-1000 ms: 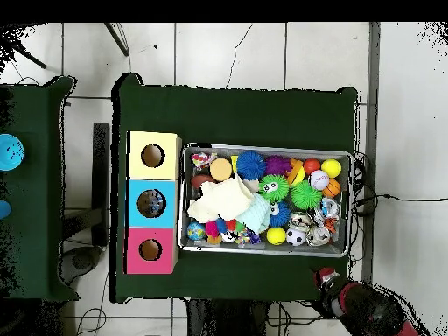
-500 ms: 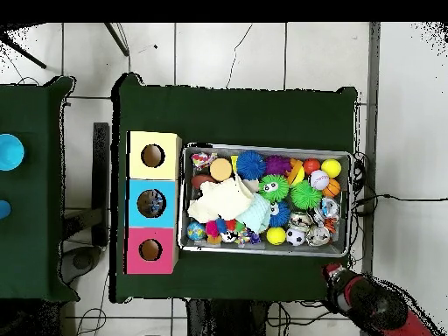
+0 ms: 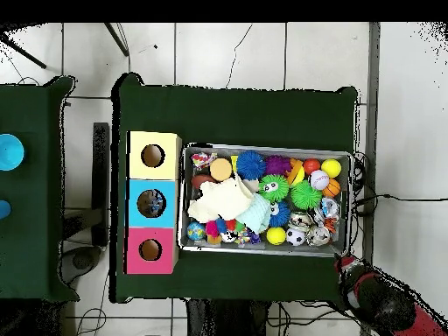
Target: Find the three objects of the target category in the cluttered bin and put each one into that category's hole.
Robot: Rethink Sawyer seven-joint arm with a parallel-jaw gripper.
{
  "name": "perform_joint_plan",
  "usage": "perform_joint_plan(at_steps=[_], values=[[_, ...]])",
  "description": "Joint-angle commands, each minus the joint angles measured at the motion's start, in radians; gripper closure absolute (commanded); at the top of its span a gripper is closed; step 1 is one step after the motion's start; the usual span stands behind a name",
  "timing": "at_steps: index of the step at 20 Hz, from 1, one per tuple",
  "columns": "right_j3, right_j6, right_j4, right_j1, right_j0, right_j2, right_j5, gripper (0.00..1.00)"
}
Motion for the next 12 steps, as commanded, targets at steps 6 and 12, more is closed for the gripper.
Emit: perform_joint_plan(at_steps=[6,12], values=[[-0.033,0.126,0.008,-0.010,0.054,-0.025,-0.148,0.00],[-0.023,0.169,0.050,0.059,0.089,-0.056,-0.175,0.00]])
